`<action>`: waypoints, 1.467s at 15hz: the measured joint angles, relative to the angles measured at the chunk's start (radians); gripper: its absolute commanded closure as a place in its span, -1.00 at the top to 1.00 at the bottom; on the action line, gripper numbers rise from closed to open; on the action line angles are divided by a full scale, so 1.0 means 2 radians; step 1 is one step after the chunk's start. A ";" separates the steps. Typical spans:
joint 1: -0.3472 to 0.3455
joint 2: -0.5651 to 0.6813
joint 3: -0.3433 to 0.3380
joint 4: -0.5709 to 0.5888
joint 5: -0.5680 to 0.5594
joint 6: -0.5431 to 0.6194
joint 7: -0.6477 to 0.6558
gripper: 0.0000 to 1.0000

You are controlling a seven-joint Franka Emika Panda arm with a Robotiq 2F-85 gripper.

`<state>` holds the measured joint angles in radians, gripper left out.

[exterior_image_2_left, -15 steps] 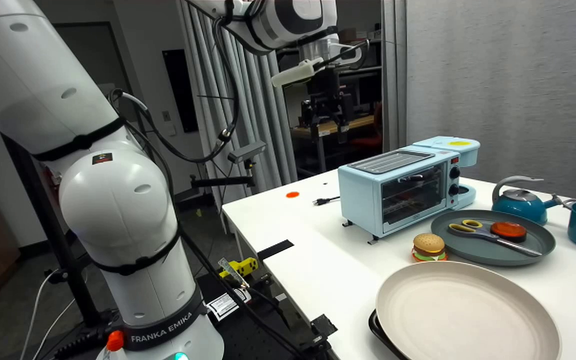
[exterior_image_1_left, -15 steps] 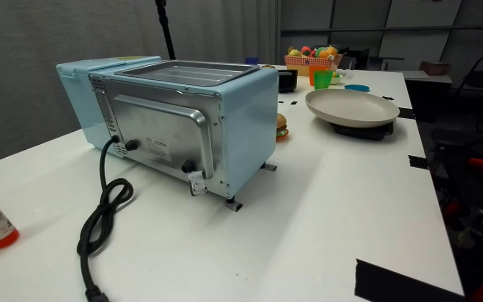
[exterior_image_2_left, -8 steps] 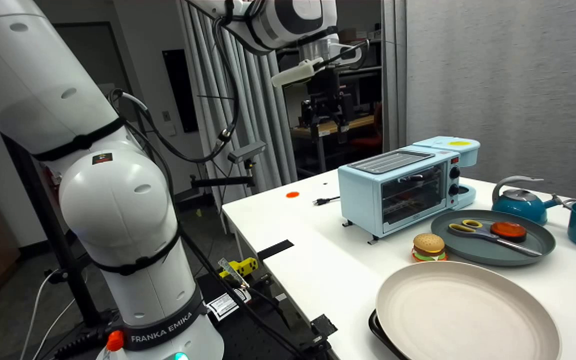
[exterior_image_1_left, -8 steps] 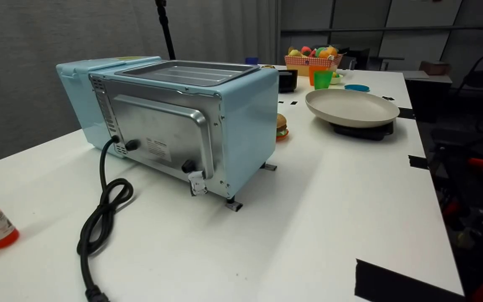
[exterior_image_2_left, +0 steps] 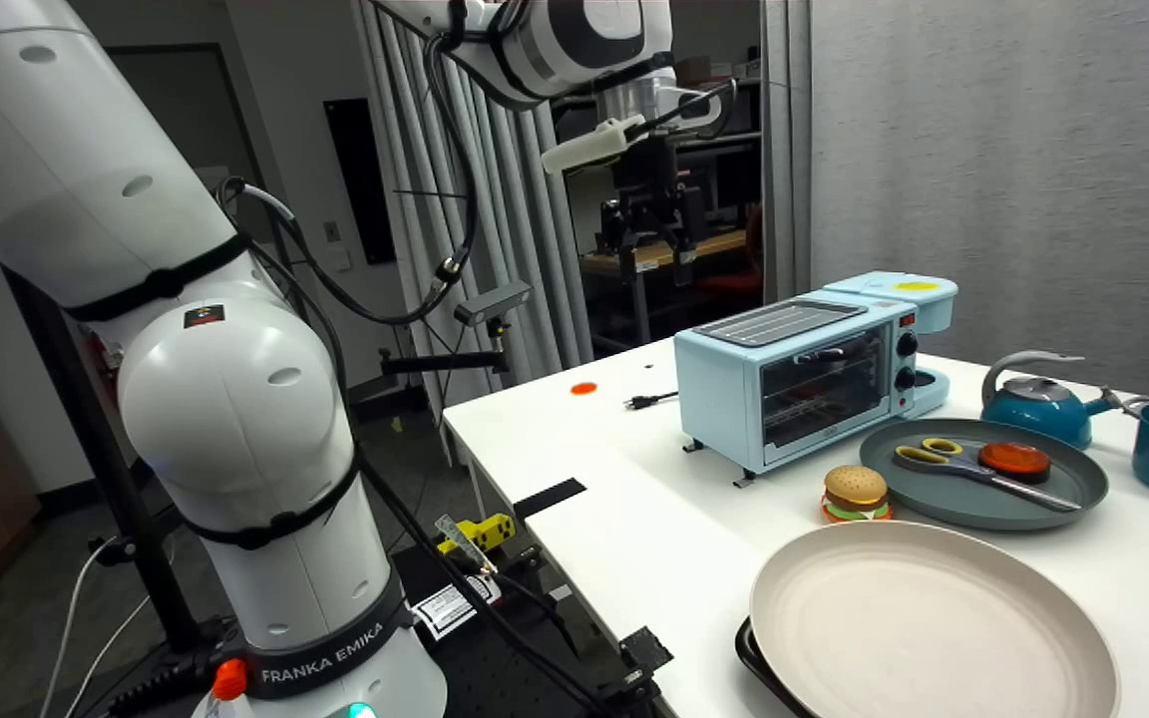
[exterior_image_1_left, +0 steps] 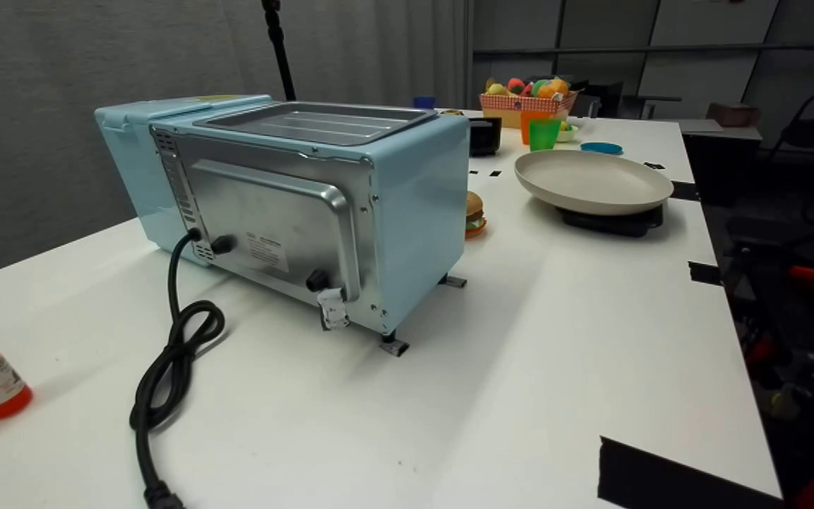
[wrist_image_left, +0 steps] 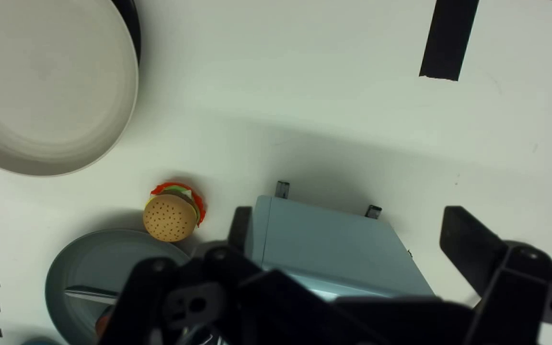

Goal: Pour the contents in the green cup on the plate

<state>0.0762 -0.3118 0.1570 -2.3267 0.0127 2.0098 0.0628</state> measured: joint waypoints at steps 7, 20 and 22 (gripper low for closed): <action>0.000 0.000 0.000 0.000 0.000 0.000 0.000 1.00; -0.007 0.000 -0.028 -0.001 0.000 0.000 0.000 1.00; -0.017 0.000 -0.046 0.000 -0.002 0.000 -0.001 1.00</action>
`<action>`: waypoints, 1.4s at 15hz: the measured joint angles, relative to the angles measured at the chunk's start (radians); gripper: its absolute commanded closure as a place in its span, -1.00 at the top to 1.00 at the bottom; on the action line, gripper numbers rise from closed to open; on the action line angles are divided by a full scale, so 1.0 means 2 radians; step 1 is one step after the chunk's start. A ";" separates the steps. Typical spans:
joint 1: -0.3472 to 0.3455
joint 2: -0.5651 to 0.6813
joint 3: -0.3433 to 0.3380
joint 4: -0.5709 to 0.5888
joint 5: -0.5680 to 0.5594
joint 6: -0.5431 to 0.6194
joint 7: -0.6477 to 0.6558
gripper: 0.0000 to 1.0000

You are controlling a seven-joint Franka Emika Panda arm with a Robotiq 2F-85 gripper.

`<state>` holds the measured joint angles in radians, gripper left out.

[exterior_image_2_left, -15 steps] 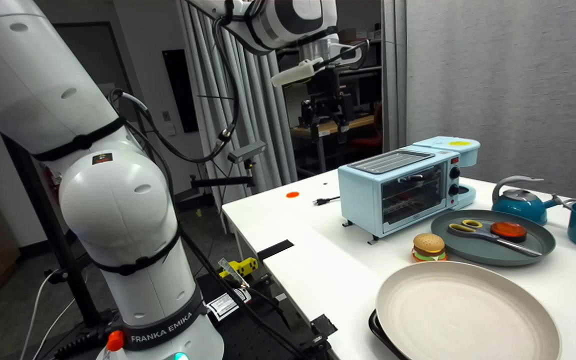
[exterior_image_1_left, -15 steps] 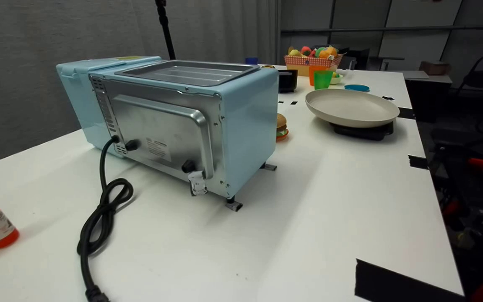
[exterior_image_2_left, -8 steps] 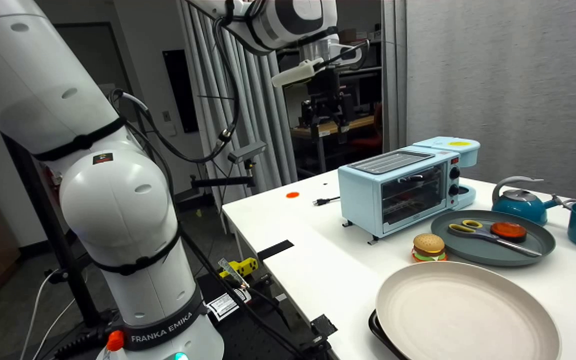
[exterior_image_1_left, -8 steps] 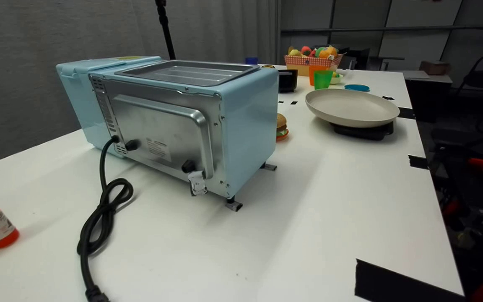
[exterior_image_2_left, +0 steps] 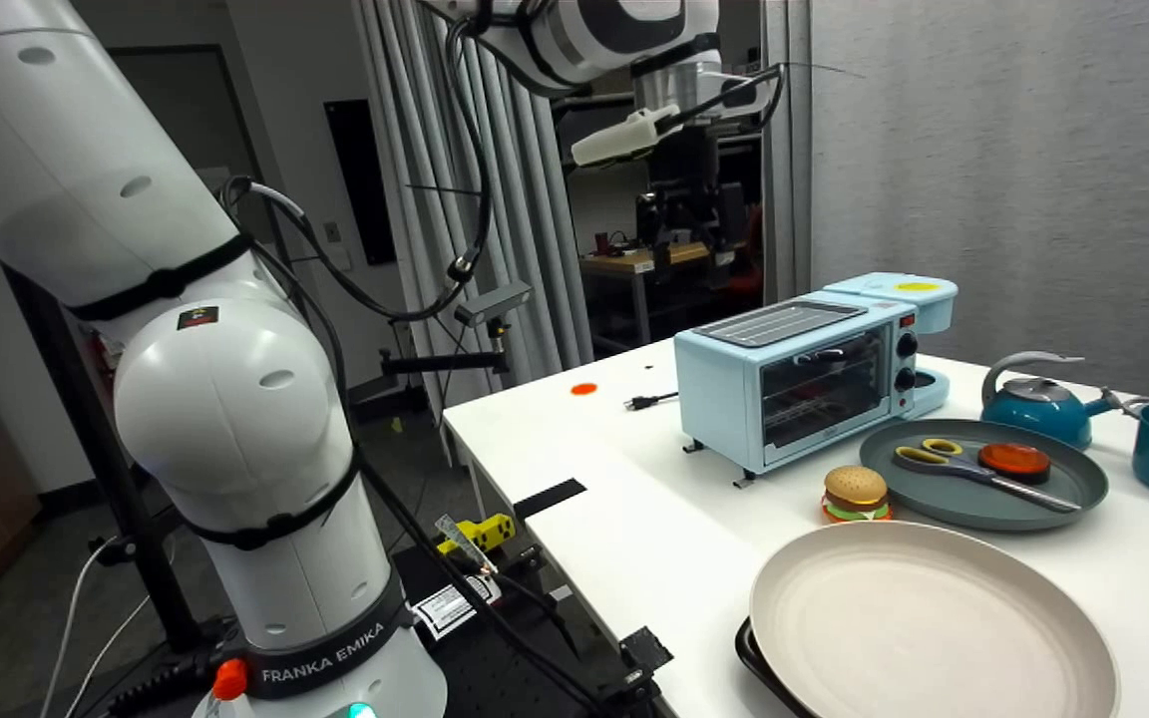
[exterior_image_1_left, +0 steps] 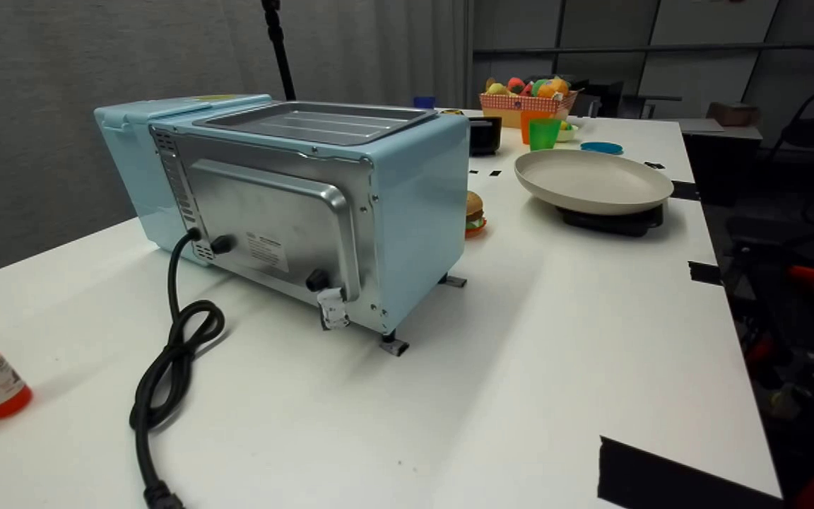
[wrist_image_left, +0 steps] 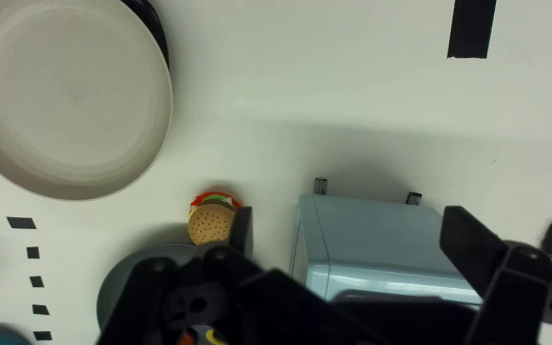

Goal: Pour the contents in the green cup on the plate

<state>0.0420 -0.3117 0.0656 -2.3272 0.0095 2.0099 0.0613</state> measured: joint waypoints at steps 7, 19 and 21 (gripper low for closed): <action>-0.056 0.012 -0.061 0.001 -0.025 0.035 0.000 1.00; -0.126 0.125 -0.135 0.060 -0.034 0.107 0.003 1.00; -0.135 0.147 -0.146 0.080 -0.037 0.108 0.005 1.00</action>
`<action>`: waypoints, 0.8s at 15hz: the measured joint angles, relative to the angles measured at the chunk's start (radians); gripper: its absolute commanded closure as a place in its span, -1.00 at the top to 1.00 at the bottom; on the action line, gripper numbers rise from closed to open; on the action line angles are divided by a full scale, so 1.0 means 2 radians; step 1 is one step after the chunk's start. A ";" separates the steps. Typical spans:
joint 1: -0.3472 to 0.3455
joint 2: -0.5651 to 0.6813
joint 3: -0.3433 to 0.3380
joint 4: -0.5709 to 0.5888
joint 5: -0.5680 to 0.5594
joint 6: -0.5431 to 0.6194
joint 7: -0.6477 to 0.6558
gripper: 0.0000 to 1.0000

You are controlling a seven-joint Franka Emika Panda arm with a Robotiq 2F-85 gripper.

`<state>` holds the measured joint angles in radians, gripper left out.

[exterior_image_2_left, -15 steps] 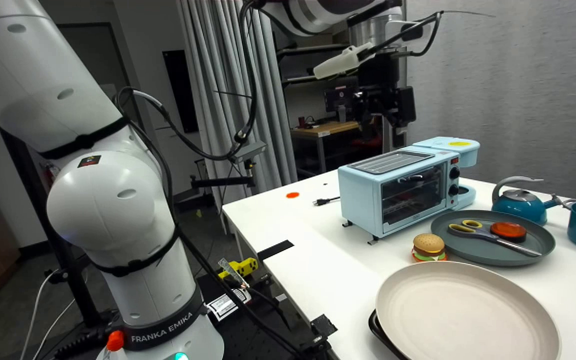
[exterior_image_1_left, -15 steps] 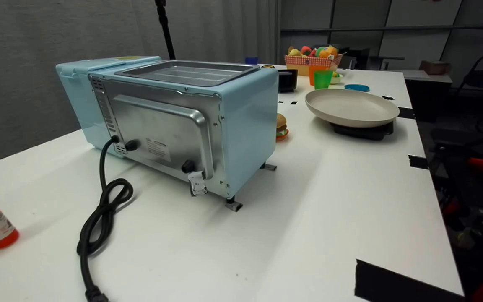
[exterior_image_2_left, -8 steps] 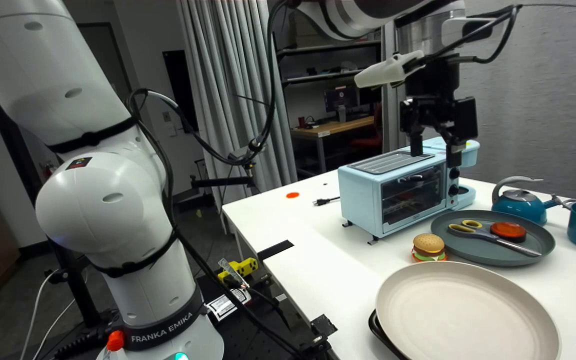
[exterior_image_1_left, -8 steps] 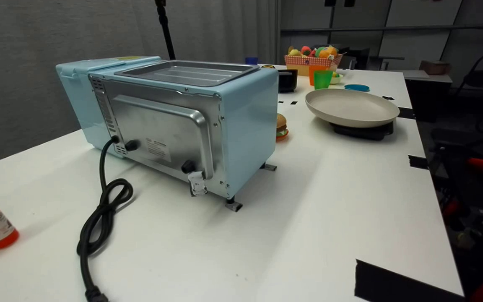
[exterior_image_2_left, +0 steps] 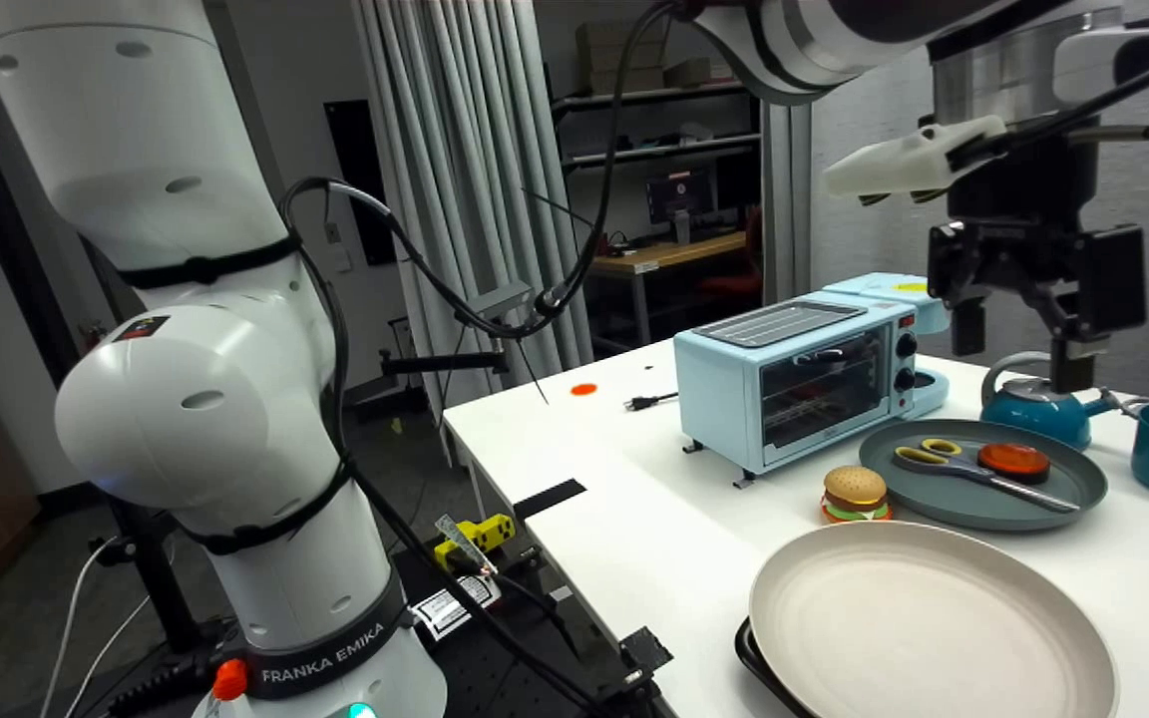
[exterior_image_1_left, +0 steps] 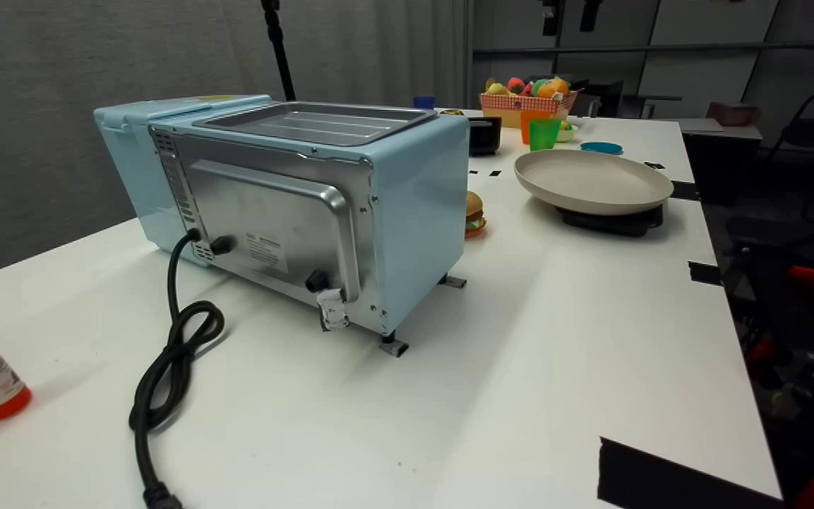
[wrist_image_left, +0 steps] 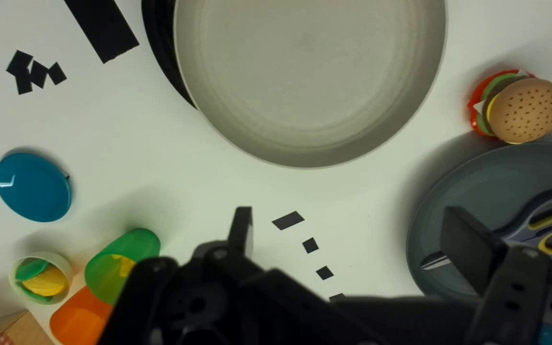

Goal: Pour the contents in the green cup on the plate

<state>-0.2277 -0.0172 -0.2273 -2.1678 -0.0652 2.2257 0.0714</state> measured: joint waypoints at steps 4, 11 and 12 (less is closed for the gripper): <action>-0.013 0.043 -0.020 0.041 -0.010 0.007 0.010 1.00; -0.028 0.094 -0.044 0.101 -0.011 0.008 0.023 1.00; -0.028 0.095 -0.044 0.103 -0.011 0.008 0.024 1.00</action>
<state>-0.2843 0.1731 -0.3153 -1.9612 -0.0879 2.2410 0.1187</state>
